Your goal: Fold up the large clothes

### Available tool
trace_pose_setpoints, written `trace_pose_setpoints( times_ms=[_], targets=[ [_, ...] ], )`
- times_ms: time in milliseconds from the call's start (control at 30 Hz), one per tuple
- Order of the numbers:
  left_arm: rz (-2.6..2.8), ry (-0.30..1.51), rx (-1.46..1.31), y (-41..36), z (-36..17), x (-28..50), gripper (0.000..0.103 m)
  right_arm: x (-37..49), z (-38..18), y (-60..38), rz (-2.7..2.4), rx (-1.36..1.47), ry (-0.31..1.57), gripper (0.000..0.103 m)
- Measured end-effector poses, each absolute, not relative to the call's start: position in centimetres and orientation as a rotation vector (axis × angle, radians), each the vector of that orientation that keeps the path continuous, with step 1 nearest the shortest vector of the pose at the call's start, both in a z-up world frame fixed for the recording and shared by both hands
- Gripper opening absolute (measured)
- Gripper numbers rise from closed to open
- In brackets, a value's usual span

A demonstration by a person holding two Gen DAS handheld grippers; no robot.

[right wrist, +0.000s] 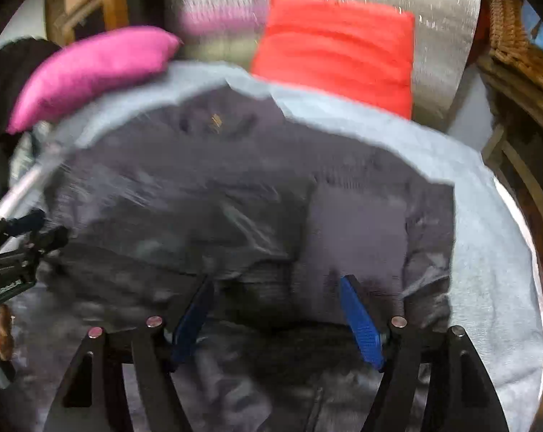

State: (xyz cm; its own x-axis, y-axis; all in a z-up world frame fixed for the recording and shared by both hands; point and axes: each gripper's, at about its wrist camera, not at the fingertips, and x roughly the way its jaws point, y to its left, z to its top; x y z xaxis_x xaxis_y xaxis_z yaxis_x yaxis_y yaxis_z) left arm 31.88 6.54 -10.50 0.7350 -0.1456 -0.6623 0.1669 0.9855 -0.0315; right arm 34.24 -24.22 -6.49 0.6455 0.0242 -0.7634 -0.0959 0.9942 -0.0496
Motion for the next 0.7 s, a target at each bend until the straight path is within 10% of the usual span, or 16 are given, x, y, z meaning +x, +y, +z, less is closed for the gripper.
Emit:
trace_pose_setpoints(
  times_ms=[700],
  targets=[
    [-0.095, 0.939, -0.339, 19.9, -15.7, 6.2, 0.078, 2.6, -10.0, -33.4, 0.004, 0.480, 0.937, 0.077]
  ],
)
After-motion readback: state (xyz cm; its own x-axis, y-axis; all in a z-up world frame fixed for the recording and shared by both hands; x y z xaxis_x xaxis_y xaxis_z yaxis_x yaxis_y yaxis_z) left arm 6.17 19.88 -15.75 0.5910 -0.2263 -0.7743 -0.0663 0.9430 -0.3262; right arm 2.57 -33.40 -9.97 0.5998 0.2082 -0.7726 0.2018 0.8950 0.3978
